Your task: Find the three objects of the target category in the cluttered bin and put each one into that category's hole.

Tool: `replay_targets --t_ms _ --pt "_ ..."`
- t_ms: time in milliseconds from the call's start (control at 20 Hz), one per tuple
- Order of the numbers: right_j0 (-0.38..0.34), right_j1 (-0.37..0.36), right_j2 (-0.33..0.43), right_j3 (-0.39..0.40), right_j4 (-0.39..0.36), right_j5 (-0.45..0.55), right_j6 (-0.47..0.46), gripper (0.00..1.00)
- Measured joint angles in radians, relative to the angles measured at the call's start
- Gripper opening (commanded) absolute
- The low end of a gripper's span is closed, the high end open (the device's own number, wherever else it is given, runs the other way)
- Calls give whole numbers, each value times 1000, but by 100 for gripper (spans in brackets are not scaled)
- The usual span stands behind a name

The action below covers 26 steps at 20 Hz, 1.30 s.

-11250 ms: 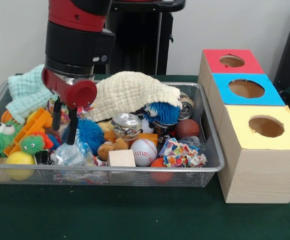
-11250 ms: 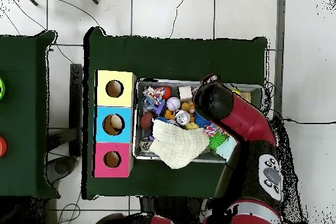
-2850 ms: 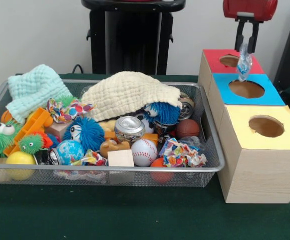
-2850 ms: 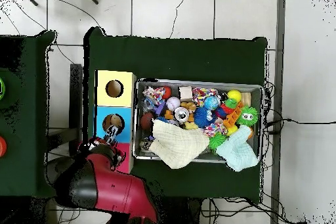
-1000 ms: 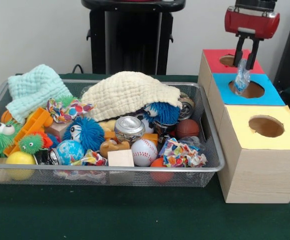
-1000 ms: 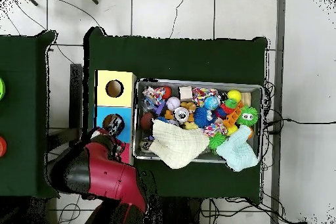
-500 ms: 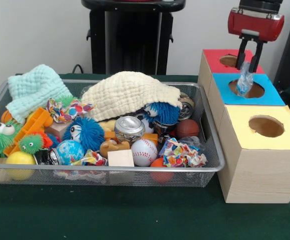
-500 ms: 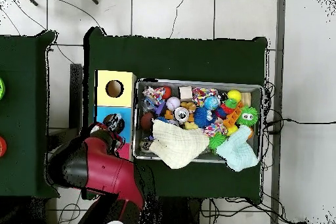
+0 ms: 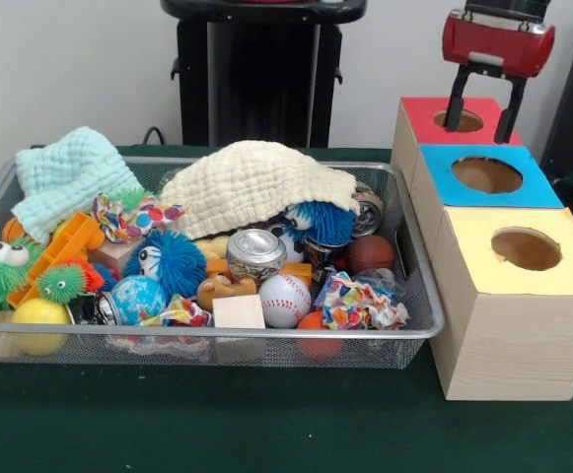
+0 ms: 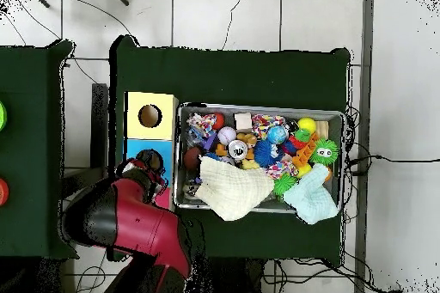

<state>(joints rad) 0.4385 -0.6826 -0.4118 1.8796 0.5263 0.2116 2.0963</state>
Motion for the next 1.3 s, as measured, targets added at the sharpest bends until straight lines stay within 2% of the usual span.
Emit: replay_targets --t_ms 350,650,1000,1300 --pt "-19 -9 1 1 1 0 0 100" --pt "-102 -44 19 2 1 0 0 100" --pt "-237 -80 46 2 -9 8 0 100" --pt "-320 -97 74 2 -46 21 0 100"
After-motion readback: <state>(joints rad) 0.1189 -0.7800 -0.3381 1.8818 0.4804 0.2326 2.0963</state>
